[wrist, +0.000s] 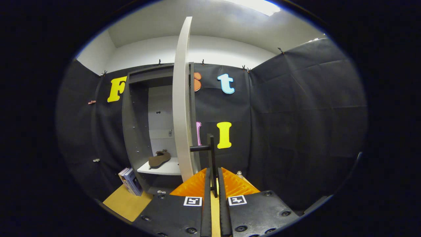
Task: Open the shoe cabinet door, grab the shoes and put them into the shoe cabinet, then close the shoe cabinet door.
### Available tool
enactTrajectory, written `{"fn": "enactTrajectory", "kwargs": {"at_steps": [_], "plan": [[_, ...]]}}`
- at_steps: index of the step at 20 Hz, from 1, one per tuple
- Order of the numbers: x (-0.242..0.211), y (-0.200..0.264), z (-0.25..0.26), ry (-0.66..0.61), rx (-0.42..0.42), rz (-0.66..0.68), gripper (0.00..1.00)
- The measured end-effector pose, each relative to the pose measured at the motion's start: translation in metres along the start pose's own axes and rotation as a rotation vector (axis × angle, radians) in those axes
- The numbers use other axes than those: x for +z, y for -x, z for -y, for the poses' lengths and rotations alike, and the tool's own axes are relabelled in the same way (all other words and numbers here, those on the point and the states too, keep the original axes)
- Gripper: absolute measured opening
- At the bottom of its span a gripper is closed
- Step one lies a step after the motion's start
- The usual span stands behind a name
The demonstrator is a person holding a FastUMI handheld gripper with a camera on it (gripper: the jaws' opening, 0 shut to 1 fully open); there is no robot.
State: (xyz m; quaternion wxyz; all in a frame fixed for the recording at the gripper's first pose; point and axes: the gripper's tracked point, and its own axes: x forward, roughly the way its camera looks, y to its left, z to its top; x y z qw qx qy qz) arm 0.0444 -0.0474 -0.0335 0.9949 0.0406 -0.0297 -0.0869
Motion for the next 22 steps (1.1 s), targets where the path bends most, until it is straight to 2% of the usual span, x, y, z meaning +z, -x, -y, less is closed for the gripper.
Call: {"fn": "enactTrajectory", "kwargs": {"at_steps": [4, 5, 6, 9, 11, 12, 14, 22], "plan": [[-0.003, 0.007, 0.011, -0.003, -0.05, -0.019, 0.14], [-0.004, 0.009, 0.007, -0.004, -0.042, -0.024, 0.14], [-0.005, 0.012, 0.002, -0.002, -0.03, -0.031, 0.22], [-0.008, 0.016, -0.021, 0.003, 0.086, -0.039, 0.43], [-0.013, 0.021, -0.039, 0.015, 0.18, -0.055, 0.69], [-0.019, 0.022, -0.045, 0.024, 0.214, -0.07, 0.87], [-0.036, 0.023, -0.053, 0.049, 0.258, -0.136, 0.98], [-0.104, 0.067, -0.089, -0.012, 0.349, -0.459, 0.99]]}}
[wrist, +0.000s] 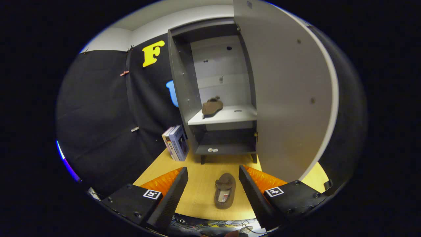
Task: Open the shoe cabinet door, grab the shoes and put them into the shoe cabinet, then close the shoe cabinet door.
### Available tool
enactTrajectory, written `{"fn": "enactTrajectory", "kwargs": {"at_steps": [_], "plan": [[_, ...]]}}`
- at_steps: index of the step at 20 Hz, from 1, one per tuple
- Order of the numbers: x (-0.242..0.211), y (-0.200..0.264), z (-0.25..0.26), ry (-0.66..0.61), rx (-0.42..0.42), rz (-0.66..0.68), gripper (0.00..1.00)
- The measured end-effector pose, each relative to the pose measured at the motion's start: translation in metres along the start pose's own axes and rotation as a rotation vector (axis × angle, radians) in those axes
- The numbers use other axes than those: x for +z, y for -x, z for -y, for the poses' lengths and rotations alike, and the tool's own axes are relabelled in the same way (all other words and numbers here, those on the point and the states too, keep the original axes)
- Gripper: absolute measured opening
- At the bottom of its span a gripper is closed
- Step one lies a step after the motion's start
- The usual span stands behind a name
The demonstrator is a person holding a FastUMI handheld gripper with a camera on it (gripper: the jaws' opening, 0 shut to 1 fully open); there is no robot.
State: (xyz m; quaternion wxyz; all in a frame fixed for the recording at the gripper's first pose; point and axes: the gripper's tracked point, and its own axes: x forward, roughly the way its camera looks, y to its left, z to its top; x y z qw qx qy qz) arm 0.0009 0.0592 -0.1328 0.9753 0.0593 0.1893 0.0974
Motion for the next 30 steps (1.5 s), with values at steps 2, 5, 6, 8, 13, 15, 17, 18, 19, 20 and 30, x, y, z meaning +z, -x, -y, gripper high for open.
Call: {"fn": "enactTrajectory", "kwargs": {"at_steps": [2, 5, 6, 8, 13, 15, 17, 18, 19, 20, 30], "plan": [[-0.016, -0.002, -0.001, 0.004, 0.012, -0.068, 0.98], [-0.04, -0.002, -0.007, -0.022, 0.025, -0.164, 0.99], [-0.047, -0.003, -0.008, -0.033, 0.023, -0.195, 0.99], [-0.06, -0.003, -0.008, -0.04, 0.012, -0.246, 0.99], [-0.087, -0.008, -0.009, -0.081, -0.003, -0.347, 0.99], [-0.097, -0.008, -0.009, -0.108, -0.016, -0.386, 0.99], [-0.107, -0.011, -0.007, -0.119, -0.041, -0.411, 0.99], [-0.109, -0.013, -0.004, -0.118, -0.056, -0.419, 0.99], [-0.111, -0.014, -0.001, -0.115, -0.069, -0.419, 0.99], [-0.11, -0.014, 0.002, -0.11, -0.086, -0.417, 0.97], [-0.108, -0.074, 0.041, -0.037, -0.292, -0.262, 0.53]]}}
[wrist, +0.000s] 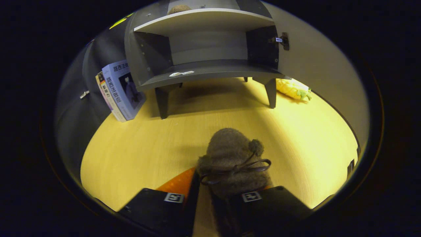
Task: Open the shoe cabinet door, grab the shoes and put them into the shoe cabinet, then close the shoe cabinet door.
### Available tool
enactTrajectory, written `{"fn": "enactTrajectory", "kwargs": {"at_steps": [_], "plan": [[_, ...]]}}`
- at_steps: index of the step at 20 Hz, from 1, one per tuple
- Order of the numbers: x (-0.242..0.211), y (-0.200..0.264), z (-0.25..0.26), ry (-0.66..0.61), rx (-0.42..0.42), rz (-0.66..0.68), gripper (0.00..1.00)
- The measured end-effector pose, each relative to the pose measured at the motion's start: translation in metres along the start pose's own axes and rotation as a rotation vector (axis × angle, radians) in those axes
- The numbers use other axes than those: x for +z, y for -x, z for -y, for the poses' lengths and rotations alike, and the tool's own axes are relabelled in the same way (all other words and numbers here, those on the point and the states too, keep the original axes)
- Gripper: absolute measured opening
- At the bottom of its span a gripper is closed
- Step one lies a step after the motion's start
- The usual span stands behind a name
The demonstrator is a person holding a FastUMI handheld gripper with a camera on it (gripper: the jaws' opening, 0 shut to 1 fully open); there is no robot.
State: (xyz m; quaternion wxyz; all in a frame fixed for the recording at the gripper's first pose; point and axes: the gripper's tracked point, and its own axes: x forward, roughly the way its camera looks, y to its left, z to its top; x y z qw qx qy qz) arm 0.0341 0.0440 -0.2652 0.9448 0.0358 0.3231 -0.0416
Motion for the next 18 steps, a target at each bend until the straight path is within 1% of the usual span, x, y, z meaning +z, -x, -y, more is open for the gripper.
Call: {"fn": "enactTrajectory", "kwargs": {"at_steps": [1, 3, 7, 9, 15, 18], "plan": [[0.002, 0.002, -0.002, -0.009, 0.011, 0.014, 0.39], [0.004, 0.006, 0.0, 0.014, 0.023, 0.012, 0.11], [0.045, 0.041, 0.007, 0.0, 0.048, 0.053, 0.11], [0.078, 0.068, 0.008, 0.005, 0.066, 0.082, 0.11], [0.169, 0.139, 0.004, 0.043, 0.11, 0.099, 0.11], [0.23, 0.168, -0.009, 0.026, 0.162, 0.137, 0.11]]}}
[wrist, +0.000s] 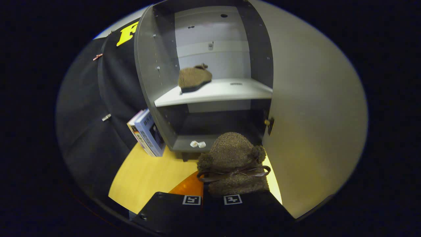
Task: Open the shoe cabinet door, grab the shoes and put them into the shoe cabinet, then close the shoe cabinet door.
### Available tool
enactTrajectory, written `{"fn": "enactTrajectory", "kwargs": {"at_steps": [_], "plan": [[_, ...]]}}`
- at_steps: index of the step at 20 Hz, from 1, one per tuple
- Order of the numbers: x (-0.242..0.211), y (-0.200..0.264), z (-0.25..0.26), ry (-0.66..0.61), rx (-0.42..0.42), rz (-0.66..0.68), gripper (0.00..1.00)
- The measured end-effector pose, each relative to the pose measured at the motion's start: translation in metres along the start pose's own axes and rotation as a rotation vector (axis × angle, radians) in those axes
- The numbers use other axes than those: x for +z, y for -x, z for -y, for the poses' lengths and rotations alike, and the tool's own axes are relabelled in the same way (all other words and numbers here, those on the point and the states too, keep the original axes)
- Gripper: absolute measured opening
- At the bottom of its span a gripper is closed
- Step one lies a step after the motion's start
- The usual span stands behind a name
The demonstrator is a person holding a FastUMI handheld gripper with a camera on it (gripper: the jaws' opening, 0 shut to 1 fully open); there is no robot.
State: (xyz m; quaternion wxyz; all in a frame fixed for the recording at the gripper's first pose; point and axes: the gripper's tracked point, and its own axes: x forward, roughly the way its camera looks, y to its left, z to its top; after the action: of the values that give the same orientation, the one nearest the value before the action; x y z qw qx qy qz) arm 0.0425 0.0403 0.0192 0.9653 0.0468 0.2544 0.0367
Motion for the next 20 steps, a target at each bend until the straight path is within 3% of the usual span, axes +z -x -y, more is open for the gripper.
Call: {"fn": "enactTrajectory", "kwargs": {"at_steps": [4, 9, 12, 20], "plan": [[0.089, -0.002, -0.014, 0.009, 0.038, 0.07, 0.11], [0.174, -0.049, -0.021, 0.051, 0.029, 0.106, 0.11], [0.201, -0.092, -0.019, -0.004, 0.031, 0.068, 0.11], [0.236, -0.206, 0.011, -0.059, -0.083, -0.001, 0.11]]}}
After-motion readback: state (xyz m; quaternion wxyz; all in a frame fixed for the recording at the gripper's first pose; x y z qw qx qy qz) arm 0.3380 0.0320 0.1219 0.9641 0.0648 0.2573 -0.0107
